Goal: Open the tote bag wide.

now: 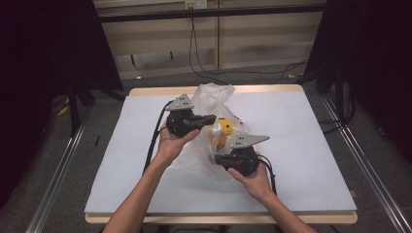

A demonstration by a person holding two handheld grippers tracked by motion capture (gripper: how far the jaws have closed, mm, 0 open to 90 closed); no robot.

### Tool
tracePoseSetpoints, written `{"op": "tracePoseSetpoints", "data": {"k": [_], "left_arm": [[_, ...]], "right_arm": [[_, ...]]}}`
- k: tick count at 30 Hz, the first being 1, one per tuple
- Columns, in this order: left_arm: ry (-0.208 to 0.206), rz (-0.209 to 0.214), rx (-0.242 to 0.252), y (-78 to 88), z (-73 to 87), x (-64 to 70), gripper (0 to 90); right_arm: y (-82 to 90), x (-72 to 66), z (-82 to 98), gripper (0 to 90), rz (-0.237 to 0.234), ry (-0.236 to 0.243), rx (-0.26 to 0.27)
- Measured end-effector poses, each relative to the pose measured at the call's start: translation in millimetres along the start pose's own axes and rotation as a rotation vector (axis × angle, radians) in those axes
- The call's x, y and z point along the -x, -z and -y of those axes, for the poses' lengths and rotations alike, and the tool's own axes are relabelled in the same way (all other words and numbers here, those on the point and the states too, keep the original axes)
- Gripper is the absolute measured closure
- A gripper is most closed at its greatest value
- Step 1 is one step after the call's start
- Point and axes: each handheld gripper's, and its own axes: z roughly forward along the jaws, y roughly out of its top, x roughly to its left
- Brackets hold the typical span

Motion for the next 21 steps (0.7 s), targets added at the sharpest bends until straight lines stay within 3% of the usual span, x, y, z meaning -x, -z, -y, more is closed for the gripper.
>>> {"op": "tracePoseSetpoints", "data": {"k": [8, 13, 18, 19, 21], "left_arm": [[0.055, -0.005, -0.077, -5.3, 36.6, -11.5, 90.0], [0.108, 0.014, -0.122, -20.7, 67.2, -19.3, 90.0], [0.111, 0.016, -0.215, -37.7, 92.4, -16.9, 90.0], [0.098, 0.002, -0.264, -40.0, 99.4, -16.5, 90.0], [0.099, 0.001, -0.273, -40.6, 102.7, -15.9, 90.0]], "right_arm": [[5.1, 6.6, 6.1, 90.0, 0.028, -0.005, -0.025], [9.1, 17.3, 14.9, 90.0, 0.073, -0.018, -0.054], [10.1, 34.3, 25.4, 90.0, 0.123, -0.049, -0.082], [9.8, 38.4, 29.0, 90.0, 0.139, -0.051, -0.1], [9.9, 40.5, 31.0, 90.0, 0.153, -0.054, -0.111]]}}
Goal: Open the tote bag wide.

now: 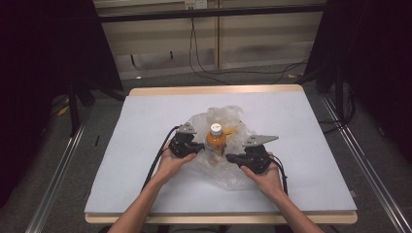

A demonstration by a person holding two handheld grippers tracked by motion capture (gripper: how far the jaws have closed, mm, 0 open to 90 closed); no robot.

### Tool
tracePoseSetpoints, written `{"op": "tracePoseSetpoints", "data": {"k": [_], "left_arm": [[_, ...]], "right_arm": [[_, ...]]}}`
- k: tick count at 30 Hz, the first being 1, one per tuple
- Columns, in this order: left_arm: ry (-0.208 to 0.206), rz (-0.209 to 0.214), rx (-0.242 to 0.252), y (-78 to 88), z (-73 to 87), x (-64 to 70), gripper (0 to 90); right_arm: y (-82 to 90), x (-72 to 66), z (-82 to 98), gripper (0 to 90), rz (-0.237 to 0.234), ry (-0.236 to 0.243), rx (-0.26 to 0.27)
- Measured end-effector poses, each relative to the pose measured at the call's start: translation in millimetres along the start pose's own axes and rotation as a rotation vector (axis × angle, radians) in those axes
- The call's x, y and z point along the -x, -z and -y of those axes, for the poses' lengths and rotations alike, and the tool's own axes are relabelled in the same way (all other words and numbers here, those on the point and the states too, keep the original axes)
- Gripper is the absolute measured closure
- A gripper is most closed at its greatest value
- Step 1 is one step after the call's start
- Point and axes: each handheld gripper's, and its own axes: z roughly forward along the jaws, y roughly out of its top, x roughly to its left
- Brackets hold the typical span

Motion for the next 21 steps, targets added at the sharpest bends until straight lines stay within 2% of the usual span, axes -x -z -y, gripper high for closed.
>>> {"op": "tracePoseSetpoints", "data": {"k": [4, 7, 8, 9, 10, 12, 14, 16, 18, 21], "left_arm": [[-0.015, -0.025, -0.075, -0.6, 11.0, -4.1, 90.0], [0.003, -0.024, -0.081, 7.0, 20.7, -8.1, 90.0], [0.001, -0.024, -0.099, 10.7, 22.0, -8.2, 90.0], [0.01, -0.015, -0.079, 13.1, 26.2, -8.3, 90.0], [0.01, -0.009, -0.086, 17.0, 29.2, -8.1, 90.0], [0.0, -0.01, -0.087, 24.0, 35.3, -5.4, 90.0], [-0.006, -0.002, -0.105, 32.6, 41.5, -0.4, 90.0], [-0.01, 0.035, -0.108, 39.8, 48.8, 5.8, 90.0], [-0.022, 0.047, -0.117, 46.3, 54.4, 12.2, 90.0], [-0.018, 0.094, -0.099, 50.2, 61.6, 21.0, 90.0]], "right_arm": [[-3.6, 12.9, 10.4, 90.0, 0.038, -0.009, -0.064], [-4.5, 14.9, 14.2, 90.0, 0.049, -0.004, -0.082], [-5.4, 15.3, 16.6, 90.0, 0.059, 0.0, -0.098], [-6.3, 15.9, 18.2, 90.0, 0.055, -0.001, -0.103], [-7.2, 16.5, 20.2, 90.0, 0.064, 0.0, -0.117], [-7.1, 17.6, 23.2, 90.0, 0.061, -0.003, -0.117], [-4.1, 16.7, 23.5, 90.0, 0.072, 0.018, -0.132], [1.3, 15.3, 25.3, 90.0, 0.08, 0.029, -0.145], [9.4, 17.5, 30.0, 90.0, 0.079, 0.02, -0.144], [12.2, 18.0, 31.7, 90.0, 0.079, 0.021, -0.144]]}}
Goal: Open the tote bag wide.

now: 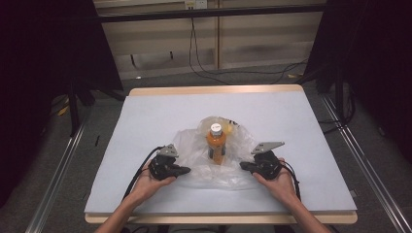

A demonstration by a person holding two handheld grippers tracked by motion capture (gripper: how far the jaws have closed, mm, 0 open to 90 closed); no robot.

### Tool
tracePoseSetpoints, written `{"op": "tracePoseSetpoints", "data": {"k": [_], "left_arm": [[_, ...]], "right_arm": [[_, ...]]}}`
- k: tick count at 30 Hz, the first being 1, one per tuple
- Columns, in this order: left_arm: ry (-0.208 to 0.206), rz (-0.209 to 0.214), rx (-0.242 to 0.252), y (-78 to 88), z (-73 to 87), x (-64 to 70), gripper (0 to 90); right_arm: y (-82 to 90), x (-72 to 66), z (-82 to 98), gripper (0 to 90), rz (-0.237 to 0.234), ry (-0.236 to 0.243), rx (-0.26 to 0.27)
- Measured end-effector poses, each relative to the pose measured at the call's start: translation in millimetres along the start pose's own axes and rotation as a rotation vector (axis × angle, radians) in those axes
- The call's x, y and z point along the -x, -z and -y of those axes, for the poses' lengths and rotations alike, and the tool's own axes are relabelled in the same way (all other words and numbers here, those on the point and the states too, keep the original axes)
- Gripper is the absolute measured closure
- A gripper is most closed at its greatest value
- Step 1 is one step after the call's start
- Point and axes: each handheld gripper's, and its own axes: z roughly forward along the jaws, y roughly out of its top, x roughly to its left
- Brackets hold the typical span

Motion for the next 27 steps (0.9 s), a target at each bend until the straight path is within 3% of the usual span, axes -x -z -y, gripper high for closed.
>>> {"op": "tracePoseSetpoints", "data": {"k": [2, 5, 10, 15, 23, 27], "left_arm": [[-0.012, 0.017, -0.003, 3.9, 2.4, 5.6, 90.0], [0.004, 0.029, 0.049, 8.5, 2.7, 9.0, 90.0], [-0.024, 0.033, 0.123, 19.7, -10.0, 17.6, 90.0], [-0.044, 0.035, 0.192, 29.5, -27.8, 22.7, 90.0], [-0.057, 0.015, 0.238, 44.2, -55.2, 17.5, 90.0], [-0.069, -0.004, 0.238, 49.1, -75.5, 10.5, 90.0]], "right_arm": [[3.0, -1.8, 1.4, 90.0, 0.001, 0.002, -0.008], [8.3, -3.1, 4.6, 90.0, -0.008, -0.01, 0.008], [22.7, -13.6, -5.3, 90.0, -0.085, 0.0, 0.107], [42.2, -22.0, -16.0, 90.0, -0.097, 0.017, 0.176], [65.3, -5.4, -36.3, 90.0, -0.07, 0.015, 0.234], [67.0, 2.4, -47.7, 90.0, -0.069, 0.021, 0.235]]}}
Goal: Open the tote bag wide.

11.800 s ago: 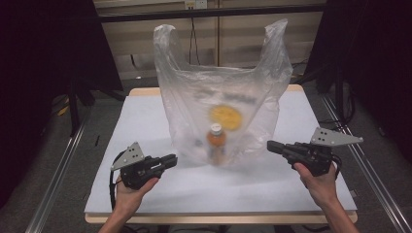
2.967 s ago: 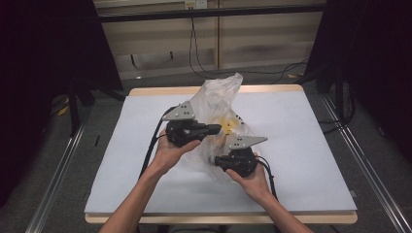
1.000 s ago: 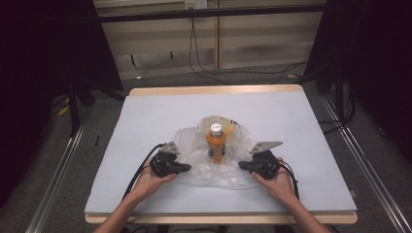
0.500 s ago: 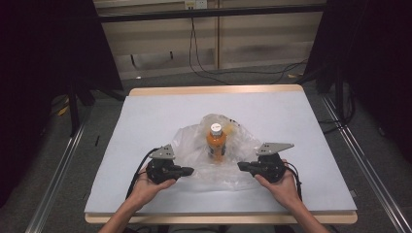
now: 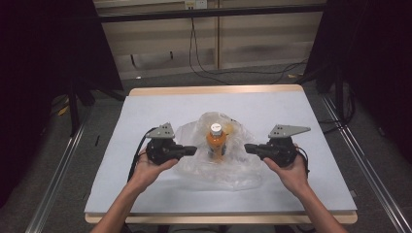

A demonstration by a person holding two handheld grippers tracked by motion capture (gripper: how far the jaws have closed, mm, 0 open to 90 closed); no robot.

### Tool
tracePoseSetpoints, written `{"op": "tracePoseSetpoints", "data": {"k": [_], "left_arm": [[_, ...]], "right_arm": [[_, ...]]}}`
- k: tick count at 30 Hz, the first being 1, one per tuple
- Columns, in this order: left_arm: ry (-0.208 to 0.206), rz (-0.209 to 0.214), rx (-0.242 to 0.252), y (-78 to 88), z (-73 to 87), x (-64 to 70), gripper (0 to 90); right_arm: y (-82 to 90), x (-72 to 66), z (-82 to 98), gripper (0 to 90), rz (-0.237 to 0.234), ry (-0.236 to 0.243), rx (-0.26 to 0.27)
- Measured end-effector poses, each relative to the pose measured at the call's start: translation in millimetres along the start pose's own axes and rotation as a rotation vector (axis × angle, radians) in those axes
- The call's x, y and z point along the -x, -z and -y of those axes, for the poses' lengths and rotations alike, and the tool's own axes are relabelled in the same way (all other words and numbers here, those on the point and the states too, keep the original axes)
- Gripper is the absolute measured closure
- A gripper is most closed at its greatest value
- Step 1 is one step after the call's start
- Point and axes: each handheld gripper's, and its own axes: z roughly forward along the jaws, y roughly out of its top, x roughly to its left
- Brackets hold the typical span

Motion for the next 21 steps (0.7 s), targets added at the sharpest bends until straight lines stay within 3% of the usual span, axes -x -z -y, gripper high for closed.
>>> {"op": "tracePoseSetpoints", "data": {"k": [7, 12, 14, 17, 21], "left_arm": [[-0.053, -0.034, -0.038, -16.4, -39.5, -17.5, 90.0], [-0.089, -0.049, -0.137, -42.2, -58.0, -31.8, 90.0], [-0.115, -0.06, -0.211, -56.3, -58.3, -36.9, 90.0], [-0.097, -0.062, -0.283, -72.4, -51.3, -45.0, 90.0], [-0.069, -0.049, -0.293, -85.8, -35.3, -48.7, 90.0]], "right_arm": [[-9.1, 25.2, -25.8, 90.0, 0.022, 0.024, -0.06], [-23.1, 45.2, -45.2, 90.0, -0.023, 0.041, -0.138], [-33.1, 49.4, -49.8, 90.0, -0.04, 0.054, -0.17], [-52.4, 50.6, -51.3, 90.0, -0.067, 0.06, -0.232], [-80.3, 47.3, -42.7, 90.0, -0.102, 0.071, -0.308]]}}
